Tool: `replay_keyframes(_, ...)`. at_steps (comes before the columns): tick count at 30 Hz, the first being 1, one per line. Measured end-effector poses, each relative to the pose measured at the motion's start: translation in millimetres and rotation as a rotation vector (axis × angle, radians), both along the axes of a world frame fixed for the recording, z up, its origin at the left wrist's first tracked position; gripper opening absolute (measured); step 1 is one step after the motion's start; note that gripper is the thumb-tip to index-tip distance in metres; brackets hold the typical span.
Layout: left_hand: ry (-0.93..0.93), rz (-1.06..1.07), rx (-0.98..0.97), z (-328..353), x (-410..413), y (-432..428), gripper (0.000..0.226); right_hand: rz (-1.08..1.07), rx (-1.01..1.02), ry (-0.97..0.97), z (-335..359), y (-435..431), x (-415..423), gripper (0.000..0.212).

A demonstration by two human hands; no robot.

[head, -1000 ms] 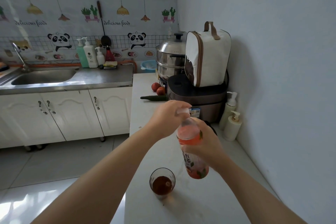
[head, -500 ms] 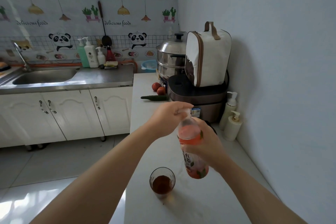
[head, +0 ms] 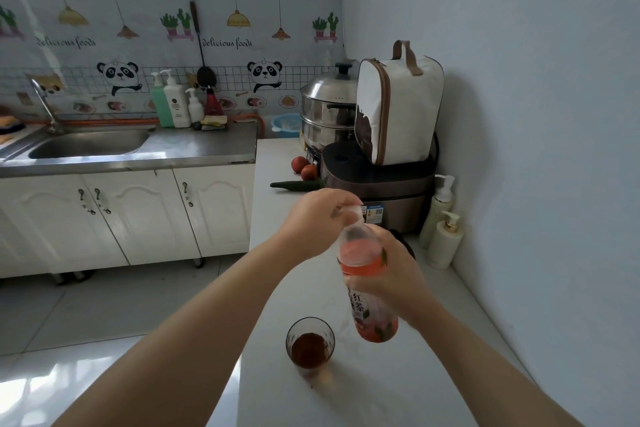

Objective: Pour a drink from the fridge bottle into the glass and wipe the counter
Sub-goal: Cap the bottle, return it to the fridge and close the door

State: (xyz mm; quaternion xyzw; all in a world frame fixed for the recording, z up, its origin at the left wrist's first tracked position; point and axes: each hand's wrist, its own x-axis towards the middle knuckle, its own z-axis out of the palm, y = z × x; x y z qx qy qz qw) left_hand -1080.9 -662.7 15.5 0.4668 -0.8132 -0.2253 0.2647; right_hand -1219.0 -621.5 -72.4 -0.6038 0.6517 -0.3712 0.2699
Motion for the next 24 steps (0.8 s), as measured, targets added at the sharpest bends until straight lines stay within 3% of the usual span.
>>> replay_keyframes(6, -0.025, 0.008, 0.014, -5, 1, 2, 0.042, -0.007, -0.025, -0.020, -3, 1, -1, 0.079)
replay_keyframes(12, 0.034, 0.005, 0.074, -6, -6, 3, 0.029, 0.006, -0.018, -0.044, -6, 0, -1, 0.080)
replay_keyframes(19, 0.030, -0.129, 0.165, -13, -7, 1, 0.035, 0.021, -0.016, -0.099, -5, 10, -9, 0.073)
replay_keyframes(24, 0.000, -0.038, 0.086, -23, -18, -1, 0.046, -0.091, -0.081, -0.140, -10, 21, -34, 0.071)
